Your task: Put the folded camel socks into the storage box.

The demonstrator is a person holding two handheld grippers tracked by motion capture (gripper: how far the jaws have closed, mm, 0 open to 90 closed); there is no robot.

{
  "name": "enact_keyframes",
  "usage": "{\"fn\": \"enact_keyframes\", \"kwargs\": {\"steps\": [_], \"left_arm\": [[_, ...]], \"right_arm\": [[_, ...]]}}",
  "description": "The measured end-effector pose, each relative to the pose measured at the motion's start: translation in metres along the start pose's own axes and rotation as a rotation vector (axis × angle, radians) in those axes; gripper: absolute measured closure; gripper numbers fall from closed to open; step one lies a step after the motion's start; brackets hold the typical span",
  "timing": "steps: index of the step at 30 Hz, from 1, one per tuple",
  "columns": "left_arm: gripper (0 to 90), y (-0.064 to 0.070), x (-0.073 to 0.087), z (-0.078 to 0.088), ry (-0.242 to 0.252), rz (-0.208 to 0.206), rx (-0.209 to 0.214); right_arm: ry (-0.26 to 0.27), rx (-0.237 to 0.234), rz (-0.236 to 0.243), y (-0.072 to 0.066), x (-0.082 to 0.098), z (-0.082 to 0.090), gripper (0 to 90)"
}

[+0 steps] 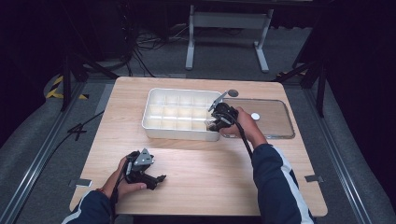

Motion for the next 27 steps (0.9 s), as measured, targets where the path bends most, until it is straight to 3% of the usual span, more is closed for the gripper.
{"fn": "enact_keyframes", "kwargs": {"steps": [5,12,19,27], "left_arm": [[9.2,0.0,0.0,0.0,0.002,0.003,0.001],[9.2,0.0,0.0,0.0,0.002,0.003,0.001],[9.2,0.0,0.0,0.0,0.001,-0.001,-0.001],[9.2,0.0,0.0,0.0,0.0,0.0,-0.001]], "right_arm": [[0.04,-0.001,-0.019,0.001,0.001,0.006,68.3],[0.072,0.005,-0.002,0.002,0.0,0.011,78.7],[0.019,0.02,0.02,0.0,-0.002,0.003,80.9],[-0.054,-0.001,-0.013,0.002,-0.001,-0.006,81.2]]}}
Point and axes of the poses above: each handheld gripper's, and its own axes: z roughly backward along the jaws, x roughly out of its underside, y roughly to its right, the point moved 6 cm from there along -z, roughly forward along the jaws, and after that the axes turned 14 degrees about z, right-handed, at the moved point
